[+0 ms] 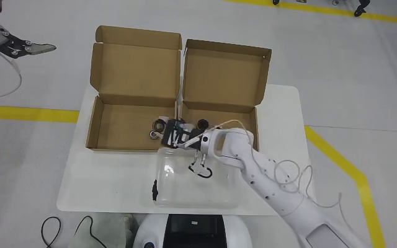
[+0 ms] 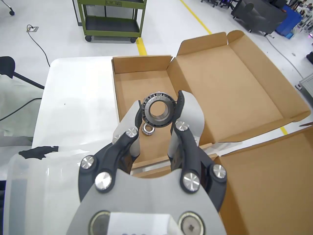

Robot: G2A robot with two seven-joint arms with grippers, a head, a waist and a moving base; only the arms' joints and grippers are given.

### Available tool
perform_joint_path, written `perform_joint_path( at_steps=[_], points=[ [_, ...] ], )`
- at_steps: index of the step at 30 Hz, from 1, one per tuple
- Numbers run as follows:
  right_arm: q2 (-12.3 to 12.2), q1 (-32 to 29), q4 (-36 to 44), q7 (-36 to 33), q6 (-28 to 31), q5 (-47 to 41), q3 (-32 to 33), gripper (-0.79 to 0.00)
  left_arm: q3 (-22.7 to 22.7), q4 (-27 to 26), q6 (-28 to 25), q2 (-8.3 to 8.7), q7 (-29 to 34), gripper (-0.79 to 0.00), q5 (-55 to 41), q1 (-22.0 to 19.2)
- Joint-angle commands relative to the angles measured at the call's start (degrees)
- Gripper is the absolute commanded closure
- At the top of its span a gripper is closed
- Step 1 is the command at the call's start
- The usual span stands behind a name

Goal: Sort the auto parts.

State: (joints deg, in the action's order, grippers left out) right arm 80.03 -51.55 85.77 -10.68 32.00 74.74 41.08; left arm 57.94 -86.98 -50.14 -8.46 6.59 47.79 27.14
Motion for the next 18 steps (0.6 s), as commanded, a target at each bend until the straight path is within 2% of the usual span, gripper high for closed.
perform_joint_path(
  at_steps=[1,8,18],
  points=[
    [0.62,1.16,-2.68,-0.07,-0.25,-1.08,-1.01,0.0,0.0,0.0,0.0,0.0,0.0,-0.785,0.0,0.0],
    [3.82,6.77,-12.31,-3.84,-1.27,-4.79,-5.74,0.0,0.0,0.0,0.0,0.0,0.0,-0.785,0.0,0.0],
    [10.04,14.9,-27.19,-8.08,-1.61,-10.78,-12.26,0.0,0.0,0.0,0.0,0.0,0.0,-0.785,0.0,0.0]
  ],
)
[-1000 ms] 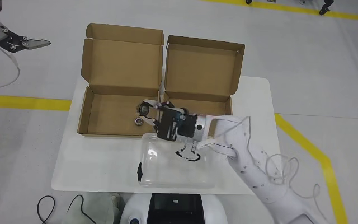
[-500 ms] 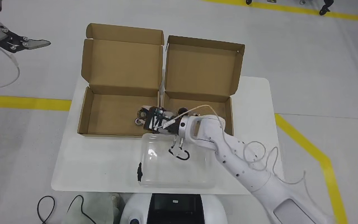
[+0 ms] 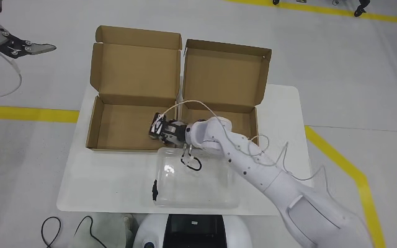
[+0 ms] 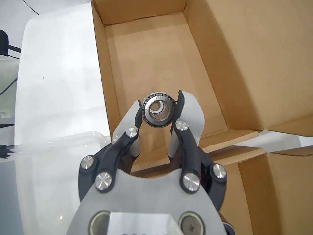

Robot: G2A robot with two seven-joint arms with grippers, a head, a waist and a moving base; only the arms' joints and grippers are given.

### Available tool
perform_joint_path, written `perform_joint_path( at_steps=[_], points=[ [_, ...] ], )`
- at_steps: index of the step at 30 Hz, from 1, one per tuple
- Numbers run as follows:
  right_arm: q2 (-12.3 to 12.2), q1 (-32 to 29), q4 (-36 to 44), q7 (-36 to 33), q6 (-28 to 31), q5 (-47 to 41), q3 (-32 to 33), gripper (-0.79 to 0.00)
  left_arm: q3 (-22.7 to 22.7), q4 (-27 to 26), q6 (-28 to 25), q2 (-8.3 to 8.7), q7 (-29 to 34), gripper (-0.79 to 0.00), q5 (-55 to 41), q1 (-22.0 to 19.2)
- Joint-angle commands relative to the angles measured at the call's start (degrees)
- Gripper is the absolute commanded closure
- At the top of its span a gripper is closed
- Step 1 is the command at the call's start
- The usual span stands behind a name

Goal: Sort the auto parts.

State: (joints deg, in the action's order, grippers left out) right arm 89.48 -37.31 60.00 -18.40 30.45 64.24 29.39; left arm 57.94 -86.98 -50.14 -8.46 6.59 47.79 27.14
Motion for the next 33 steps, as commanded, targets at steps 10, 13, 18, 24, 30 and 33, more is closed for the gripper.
perform_joint_path(
  at_steps=[10,13,18,24,30,33],
  points=[
    [7.33,6.75,-14.07,-2.23,-1.4,-2.82,-5.07,0.0,0.0,0.0,0.0,0.0,0.0,-0.785,0.0,0.0],
    [9.21,8.23,-17.33,-2.35,-2.0,-3.31,-5.8,0.0,0.0,0.0,0.0,0.0,0.0,-0.785,0.0,0.0],
    [12.14,10.16,-22.47,-2.49,-2.61,-3.95,-6.73,0.0,0.0,0.0,0.0,0.0,0.0,-0.785,0.0,0.0],
    [15.2,11.75,-28.1,-2.63,-2.76,-4.4,-7.48,0.0,0.0,0.0,0.0,0.0,0.0,-0.785,0.0,0.0],
    [17.67,13.05,-32.68,-3.01,-2.55,-4.42,-7.84,-0.015,0.0,0.0,0.0,0.0,0.0,-0.785,0.0,0.0],
    [18.69,13.65,-34.78,-2.73,-2.34,-4.64,-7.73,-0.083,0.0,0.0,0.0,0.0,0.0,-0.785,0.0,0.0]
  ],
)
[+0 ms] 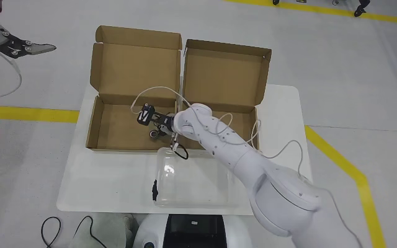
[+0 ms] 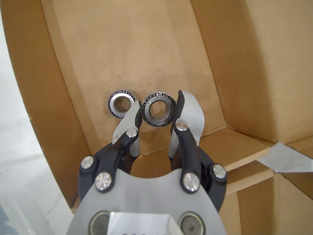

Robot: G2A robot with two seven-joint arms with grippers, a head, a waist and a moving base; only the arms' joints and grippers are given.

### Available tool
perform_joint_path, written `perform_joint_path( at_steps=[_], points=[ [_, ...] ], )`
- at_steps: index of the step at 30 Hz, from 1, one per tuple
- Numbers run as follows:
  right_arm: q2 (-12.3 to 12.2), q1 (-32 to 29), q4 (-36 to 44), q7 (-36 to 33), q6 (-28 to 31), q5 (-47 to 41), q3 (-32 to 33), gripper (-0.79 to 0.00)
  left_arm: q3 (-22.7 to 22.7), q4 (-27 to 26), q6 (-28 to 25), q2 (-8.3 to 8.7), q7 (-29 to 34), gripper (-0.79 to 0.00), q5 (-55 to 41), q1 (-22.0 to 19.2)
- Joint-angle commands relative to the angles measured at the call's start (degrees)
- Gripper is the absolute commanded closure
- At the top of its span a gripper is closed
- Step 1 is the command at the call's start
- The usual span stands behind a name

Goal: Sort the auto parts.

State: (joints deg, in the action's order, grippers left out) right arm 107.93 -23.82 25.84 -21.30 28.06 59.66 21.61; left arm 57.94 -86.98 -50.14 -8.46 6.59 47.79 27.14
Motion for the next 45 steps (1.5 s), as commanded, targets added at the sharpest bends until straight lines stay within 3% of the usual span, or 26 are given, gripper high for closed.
perform_joint_path(
  at_steps=[1,6,17,25,35,45],
  points=[
    [0.56,0.35,-1.21,0.33,0.19,-0.05,0.06,-0.105,0.0,0.0,0.0,0.0,0.0,-0.785,0.0,0.0],
    [1.92,1.02,-3.41,1.18,-0.01,0.57,0.0,-0.351,0.0,0.0,0.0,0.0,0.0,-0.785,0.0,0.0],
    [3.42,1.55,-4.97,5.97,-0.07,2.89,0.15,-0.366,0.0,0.0,0.0,0.0,0.0,-0.785,0.0,0.0],
    [2.56,0.34,-1.59,12.66,1.87,5.08,0.86,-0.366,0.0,0.0,0.0,0.0,0.0,-0.785,0.0,0.0],
    [-1.35,-3.24,8.61,15.83,2.72,8.68,3.58,-0.366,0.0,0.0,0.0,0.0,0.0,-0.785,0.0,0.0],
    [-9.26,-13.72,25.43,15.48,2.82,13.97,11.25,-0.366,0.0,0.0,0.0,0.0,0.0,-0.785,0.0,0.0]
  ],
)
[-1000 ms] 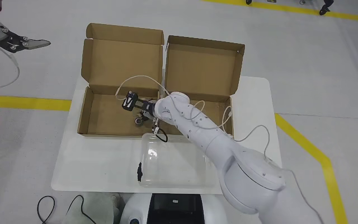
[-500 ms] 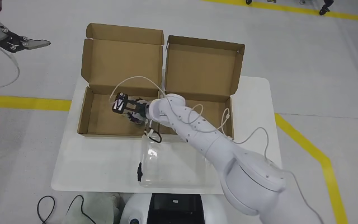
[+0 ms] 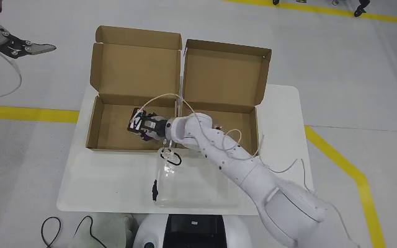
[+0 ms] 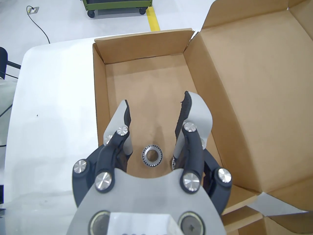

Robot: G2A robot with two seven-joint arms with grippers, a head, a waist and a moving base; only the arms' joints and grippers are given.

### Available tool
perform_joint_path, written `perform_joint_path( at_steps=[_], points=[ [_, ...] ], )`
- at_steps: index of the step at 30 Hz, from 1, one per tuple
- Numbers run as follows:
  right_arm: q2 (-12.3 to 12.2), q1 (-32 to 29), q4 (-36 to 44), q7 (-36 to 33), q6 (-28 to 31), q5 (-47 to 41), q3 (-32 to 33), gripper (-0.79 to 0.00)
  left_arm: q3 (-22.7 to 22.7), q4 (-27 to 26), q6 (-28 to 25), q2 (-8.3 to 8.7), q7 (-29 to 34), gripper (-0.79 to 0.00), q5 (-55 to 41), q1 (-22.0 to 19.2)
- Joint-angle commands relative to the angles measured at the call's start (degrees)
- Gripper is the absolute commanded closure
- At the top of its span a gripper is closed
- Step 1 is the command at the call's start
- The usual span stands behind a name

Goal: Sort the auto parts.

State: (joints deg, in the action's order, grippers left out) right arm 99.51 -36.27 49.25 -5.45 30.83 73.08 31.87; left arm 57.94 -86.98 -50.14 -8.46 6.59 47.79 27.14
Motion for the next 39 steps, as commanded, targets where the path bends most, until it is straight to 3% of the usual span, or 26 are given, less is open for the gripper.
perform_joint_path(
  at_steps=[1,8,15,28,39],
  points=[
    [-1.77,-2.68,4.18,-0.78,0.19,1.26,2.12,-0.366,0.0,0.0,0.0,0.0,0.0,-0.785,0.0,0.0],
    [-7.8,-14.04,21.11,-4.05,2.52,6.87,10.97,-0.366,0.0,0.0,0.0,0.0,0.0,-0.785,0.0,0.0],
    [-12.03,-25.34,34.51,-5.77,5.15,10.3,19.63,-0.369,0.0,0.0,0.0,0.0,0.0,-0.785,0.0,0.0],
    [-16.66,-41.65,48.96,1.38,5.27,15.76,31.51,-0.369,0.0,0.0,0.0,0.0,0.0,-0.785,0.0,0.0],
    [-19.06,-50.33,54.92,6.71,4.22,16.59,39.64,-0.376,0.0,0.0,0.0,0.0,0.0,-0.785,0.0,0.0]
  ],
)
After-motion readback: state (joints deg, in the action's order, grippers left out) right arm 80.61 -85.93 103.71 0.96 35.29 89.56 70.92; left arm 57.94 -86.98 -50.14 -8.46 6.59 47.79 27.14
